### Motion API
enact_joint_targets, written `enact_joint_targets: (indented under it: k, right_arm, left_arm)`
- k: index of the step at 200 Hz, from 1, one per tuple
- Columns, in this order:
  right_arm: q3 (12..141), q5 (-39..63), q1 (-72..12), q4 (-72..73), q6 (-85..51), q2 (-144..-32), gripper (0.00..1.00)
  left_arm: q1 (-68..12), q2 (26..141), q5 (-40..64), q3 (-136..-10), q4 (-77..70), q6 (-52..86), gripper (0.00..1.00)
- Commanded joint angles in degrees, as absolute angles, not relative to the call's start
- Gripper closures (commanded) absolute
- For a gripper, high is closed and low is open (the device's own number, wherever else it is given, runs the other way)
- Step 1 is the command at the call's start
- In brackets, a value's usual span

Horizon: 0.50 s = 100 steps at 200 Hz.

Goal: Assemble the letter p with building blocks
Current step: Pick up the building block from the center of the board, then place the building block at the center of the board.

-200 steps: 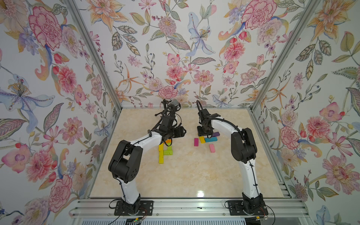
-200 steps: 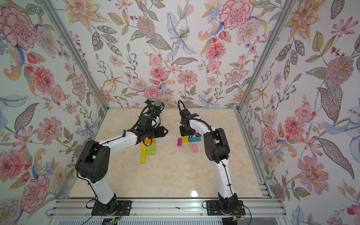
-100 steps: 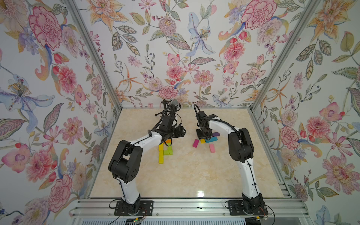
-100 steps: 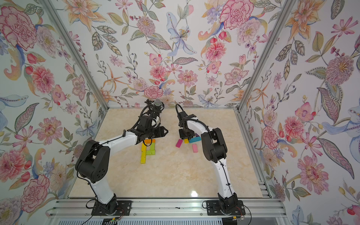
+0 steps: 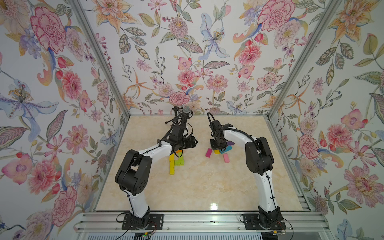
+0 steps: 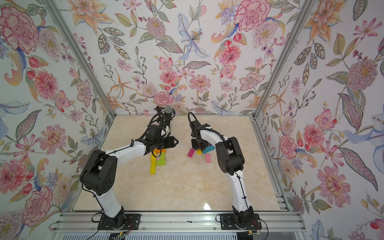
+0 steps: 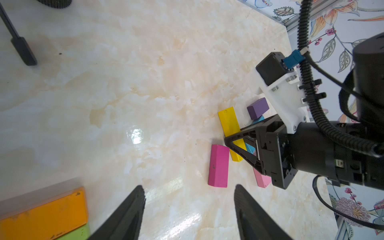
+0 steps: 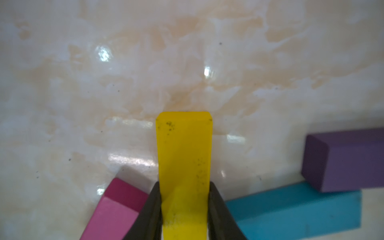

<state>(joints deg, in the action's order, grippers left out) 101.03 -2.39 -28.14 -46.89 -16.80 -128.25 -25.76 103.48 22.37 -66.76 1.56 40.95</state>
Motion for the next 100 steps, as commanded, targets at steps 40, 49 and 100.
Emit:
enact_joint_targets:
  k: [40,49,100]
  right_arm:
    - [90.07,-1.51,-29.52,-45.11,-20.02,-119.63,0.79]
    - [87.97,-1.69,-29.97,-44.36,-20.60,-117.98,0.79]
    - [75.61,-2.25,-34.10,-41.00,-25.48,-109.77,0.79]
  left_arm:
    - [-24.96,100.85,23.41,-66.01,0.81,40.48,0.30]
    - [-24.96,100.83,23.50,-65.85,0.63,40.51,0.30]
    - [-25.03,101.00,24.40,-65.25,-0.44,40.74,0.30]
